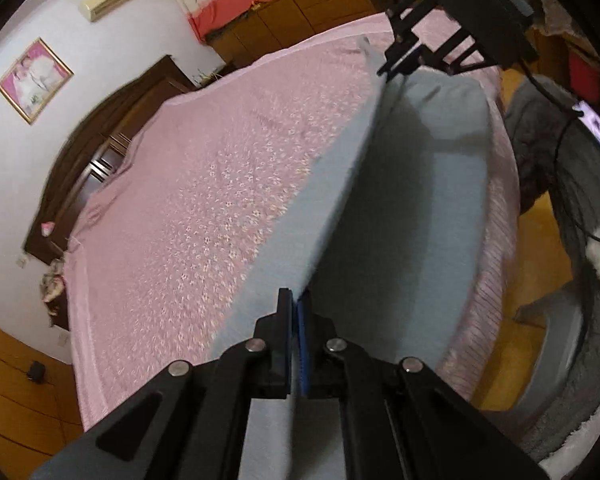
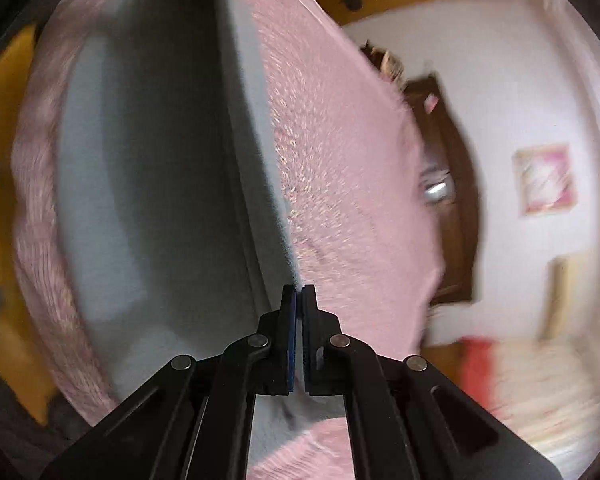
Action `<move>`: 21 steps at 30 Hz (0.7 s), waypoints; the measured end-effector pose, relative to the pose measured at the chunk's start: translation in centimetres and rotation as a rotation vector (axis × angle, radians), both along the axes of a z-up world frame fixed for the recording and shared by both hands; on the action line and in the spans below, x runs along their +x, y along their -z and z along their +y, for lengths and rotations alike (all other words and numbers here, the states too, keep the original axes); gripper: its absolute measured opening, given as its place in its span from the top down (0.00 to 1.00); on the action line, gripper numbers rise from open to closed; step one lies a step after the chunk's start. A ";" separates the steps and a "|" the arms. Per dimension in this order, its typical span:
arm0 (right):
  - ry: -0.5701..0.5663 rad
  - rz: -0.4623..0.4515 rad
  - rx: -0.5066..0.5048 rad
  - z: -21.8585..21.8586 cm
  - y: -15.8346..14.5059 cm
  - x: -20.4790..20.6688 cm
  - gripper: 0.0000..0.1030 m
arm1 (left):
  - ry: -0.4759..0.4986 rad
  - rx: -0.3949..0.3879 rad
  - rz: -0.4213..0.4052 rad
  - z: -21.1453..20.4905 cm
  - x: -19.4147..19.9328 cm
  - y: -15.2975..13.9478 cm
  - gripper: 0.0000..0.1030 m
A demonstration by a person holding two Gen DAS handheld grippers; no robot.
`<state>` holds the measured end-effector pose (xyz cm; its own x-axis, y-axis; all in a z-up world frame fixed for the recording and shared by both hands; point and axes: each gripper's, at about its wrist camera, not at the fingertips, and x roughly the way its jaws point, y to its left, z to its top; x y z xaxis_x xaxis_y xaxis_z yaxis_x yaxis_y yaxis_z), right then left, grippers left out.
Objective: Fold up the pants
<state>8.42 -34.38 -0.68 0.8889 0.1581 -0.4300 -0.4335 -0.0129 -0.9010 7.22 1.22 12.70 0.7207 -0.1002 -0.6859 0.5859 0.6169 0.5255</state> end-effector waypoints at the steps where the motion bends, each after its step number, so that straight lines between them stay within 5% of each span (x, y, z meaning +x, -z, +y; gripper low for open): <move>1: -0.015 -0.045 -0.024 -0.1 0.8 -0.9 0.97 | 0.003 0.009 -0.008 -0.1 -0.9 0.6 0.98; 10: -0.088 -0.189 -0.197 -0.7 10.9 -6.0 0.97 | 0.038 0.185 -0.013 -4.5 -5.9 9.1 0.98; 21: -0.118 -0.221 -0.253 -2.7 13.7 -8.5 0.97 | 0.079 0.269 0.003 -5.3 -6.2 13.1 0.98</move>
